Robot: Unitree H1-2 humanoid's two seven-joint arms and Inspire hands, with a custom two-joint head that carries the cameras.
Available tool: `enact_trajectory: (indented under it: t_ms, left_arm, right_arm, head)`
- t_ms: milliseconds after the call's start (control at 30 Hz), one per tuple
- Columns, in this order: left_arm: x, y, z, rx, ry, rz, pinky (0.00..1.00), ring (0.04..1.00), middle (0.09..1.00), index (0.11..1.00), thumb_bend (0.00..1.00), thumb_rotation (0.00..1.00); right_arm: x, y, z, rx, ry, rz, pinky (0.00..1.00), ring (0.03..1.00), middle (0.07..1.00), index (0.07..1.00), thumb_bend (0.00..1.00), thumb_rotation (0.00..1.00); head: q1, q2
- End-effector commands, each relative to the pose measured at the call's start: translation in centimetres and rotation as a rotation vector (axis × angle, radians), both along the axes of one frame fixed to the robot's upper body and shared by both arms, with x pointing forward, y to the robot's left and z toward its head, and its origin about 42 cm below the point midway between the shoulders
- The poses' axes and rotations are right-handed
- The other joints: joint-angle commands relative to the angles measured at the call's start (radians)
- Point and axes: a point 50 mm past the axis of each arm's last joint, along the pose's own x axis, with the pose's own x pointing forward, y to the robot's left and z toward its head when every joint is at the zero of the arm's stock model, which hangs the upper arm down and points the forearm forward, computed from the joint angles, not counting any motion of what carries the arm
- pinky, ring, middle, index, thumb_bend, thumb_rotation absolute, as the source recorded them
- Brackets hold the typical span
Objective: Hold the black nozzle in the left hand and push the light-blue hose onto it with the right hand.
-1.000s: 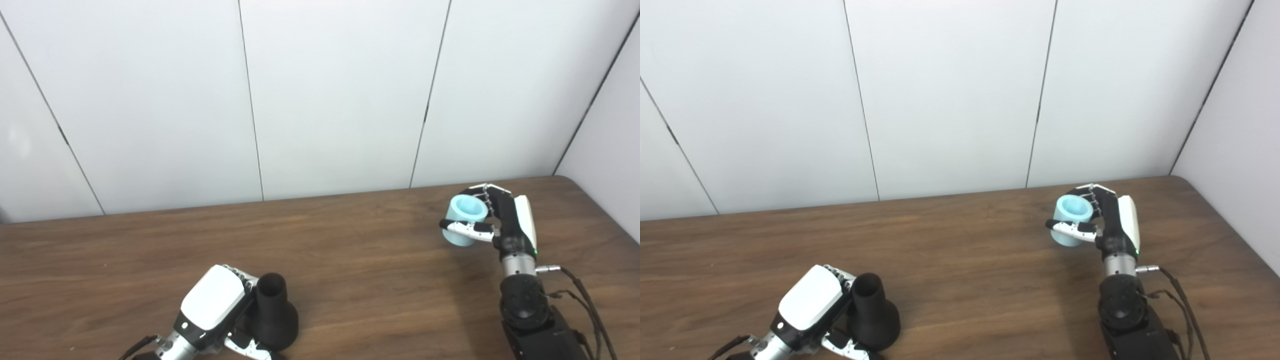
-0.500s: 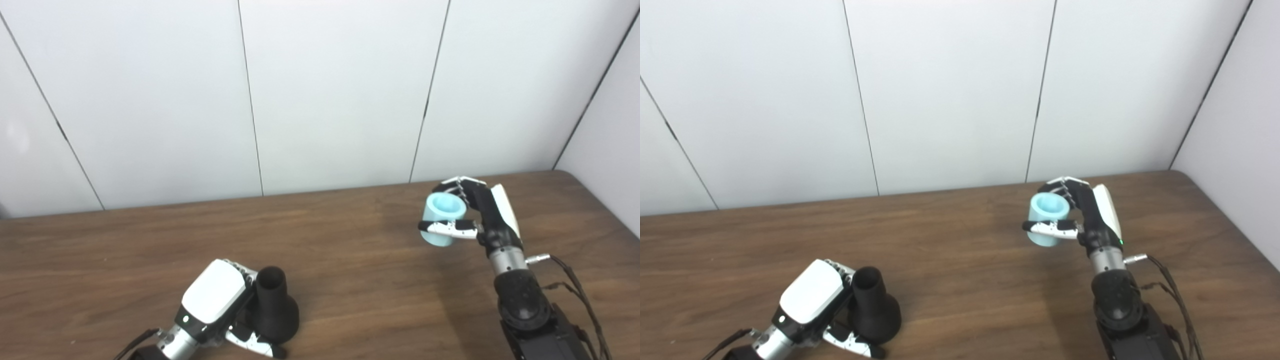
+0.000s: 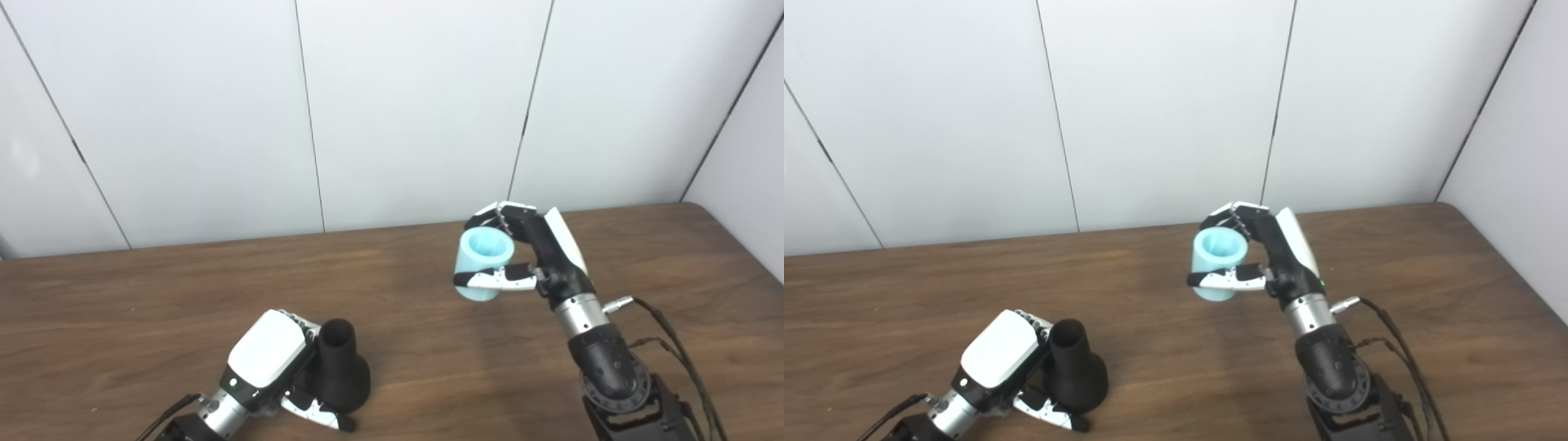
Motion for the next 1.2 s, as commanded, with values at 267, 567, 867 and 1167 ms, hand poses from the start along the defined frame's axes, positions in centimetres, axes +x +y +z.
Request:
enact_trajectory:
  t_ms: [267,567,867,1167]
  left_arm:
    - [-4.6,-2.8,-6.2,0.015,0.239,-0.048,0.07,0.121,0.187,0.482,0.52,0.04]
    - [-4.6,-3.2,-6.5,0.008,0.256,-0.048,0.06,0.117,0.179,0.482,0.52,0.04]
    - [-4.7,-3.6,-6.8,0.033,0.264,-0.054,0.07,0.12,0.18,0.482,0.52,0.04]
    - [-5.0,-3.9,-6.8,0.042,0.267,-0.056,0.07,0.122,0.189,0.482,0.52,0.04]
  right_arm:
    - [0.0,4.5,2.7,0.038,-0.092,0.145,0.31,0.386,0.455,0.525,0.52,0.0]
    - [0.2,6.6,3.0,0.041,-0.099,0.215,0.32,0.392,0.457,0.523,0.52,0.0]
    - [0.5,8.2,3.7,0.047,-0.126,0.265,0.31,0.381,0.458,0.522,0.52,0.0]
    - [0.6,9.3,4.2,0.041,-0.115,0.296,0.3,0.382,0.457,0.524,0.52,0.0]
  head:
    - [0.013,0.004]
    - [0.041,0.006]
    - [0.05,0.006]
    - [0.053,0.012]
